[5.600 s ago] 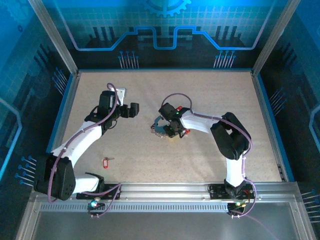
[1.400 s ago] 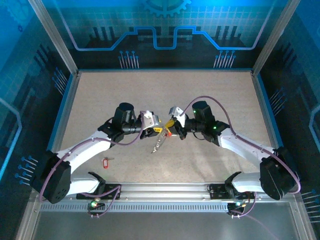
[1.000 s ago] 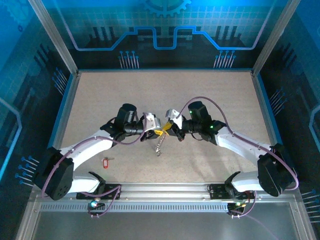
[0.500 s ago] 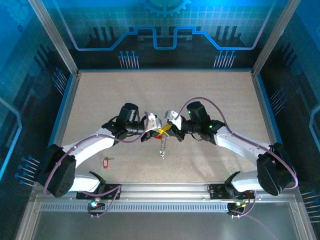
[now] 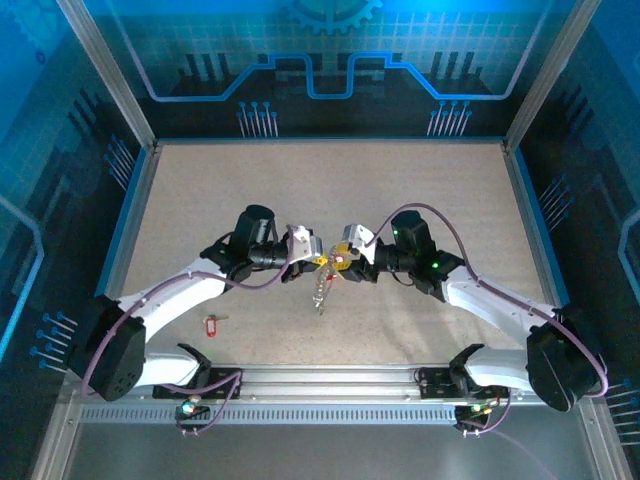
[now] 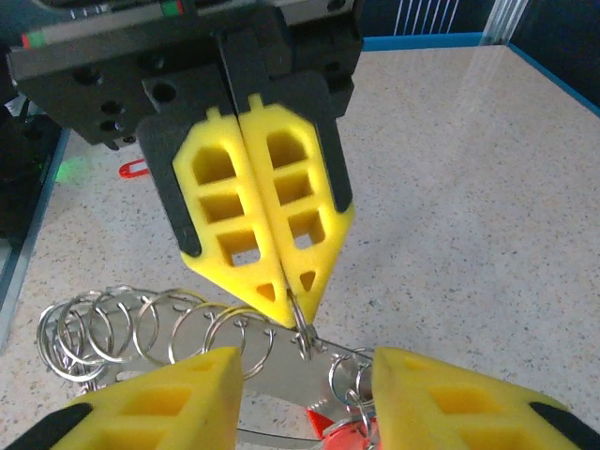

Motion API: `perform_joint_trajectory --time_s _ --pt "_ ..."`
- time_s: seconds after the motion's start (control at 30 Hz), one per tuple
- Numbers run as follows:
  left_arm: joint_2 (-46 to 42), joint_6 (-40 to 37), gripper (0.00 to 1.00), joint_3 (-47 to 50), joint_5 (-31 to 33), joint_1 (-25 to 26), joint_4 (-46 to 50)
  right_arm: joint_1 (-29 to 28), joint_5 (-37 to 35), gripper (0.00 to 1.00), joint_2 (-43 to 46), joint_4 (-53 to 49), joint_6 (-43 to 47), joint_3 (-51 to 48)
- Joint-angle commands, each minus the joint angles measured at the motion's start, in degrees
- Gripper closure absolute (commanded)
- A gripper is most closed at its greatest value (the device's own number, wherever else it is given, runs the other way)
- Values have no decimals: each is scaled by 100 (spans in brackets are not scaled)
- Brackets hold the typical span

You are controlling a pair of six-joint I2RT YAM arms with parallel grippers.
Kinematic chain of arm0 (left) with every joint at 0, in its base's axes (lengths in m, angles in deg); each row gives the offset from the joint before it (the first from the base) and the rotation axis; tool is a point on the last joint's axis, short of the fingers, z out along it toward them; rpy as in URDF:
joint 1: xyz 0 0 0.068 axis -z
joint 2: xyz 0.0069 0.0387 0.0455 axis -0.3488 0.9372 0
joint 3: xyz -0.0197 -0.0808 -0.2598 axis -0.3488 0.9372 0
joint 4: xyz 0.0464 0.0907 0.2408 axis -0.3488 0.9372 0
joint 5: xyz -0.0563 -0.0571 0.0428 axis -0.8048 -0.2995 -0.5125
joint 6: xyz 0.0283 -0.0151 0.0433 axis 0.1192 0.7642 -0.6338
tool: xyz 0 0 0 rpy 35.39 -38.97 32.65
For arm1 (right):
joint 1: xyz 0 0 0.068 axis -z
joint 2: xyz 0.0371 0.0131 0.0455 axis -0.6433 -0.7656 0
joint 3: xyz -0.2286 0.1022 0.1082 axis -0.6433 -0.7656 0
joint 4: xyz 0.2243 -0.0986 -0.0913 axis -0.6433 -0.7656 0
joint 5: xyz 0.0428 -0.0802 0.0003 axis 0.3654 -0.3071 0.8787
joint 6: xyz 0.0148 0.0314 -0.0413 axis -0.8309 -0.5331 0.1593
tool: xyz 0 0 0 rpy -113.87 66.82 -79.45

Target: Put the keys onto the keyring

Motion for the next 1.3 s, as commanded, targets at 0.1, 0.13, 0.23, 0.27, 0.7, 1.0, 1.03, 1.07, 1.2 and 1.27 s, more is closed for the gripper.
perform_joint_trajectory --time_s 0.1,0.13,0.23,0.27,0.7,1.0,1.03,1.07,1.2,1.27 --pt "-327 -128 100 132 -426 56 -604 -70 143 70 -52 396 97 -20" --pt "-342 -115 100 151 -427 55 -654 -81 157 73 -71 387 115 0" --pt "-351 -68 100 156 -433 51 -683 -111 180 77 -124 378 176 45" --pt "-359 -50 100 152 -440 56 -704 -124 162 79 -143 363 215 59" --pt "-375 -20 100 165 -459 56 -829 -161 370 85 -334 360 231 211" --pt "-495 -248 100 388 -594 62 -1096 -160 467 85 -474 339 189 332" --pt "-491 -251 100 406 -602 67 -1115 -161 483 85 -475 311 202 343" --pt "-493 -250 100 405 -601 67 -1118 -160 514 87 -480 259 233 361" --pt "-479 -266 100 391 -642 64 -1122 -168 685 91 -437 33 413 428" --pt "-476 -277 100 389 -624 65 -1123 -170 779 98 -395 -111 566 464"
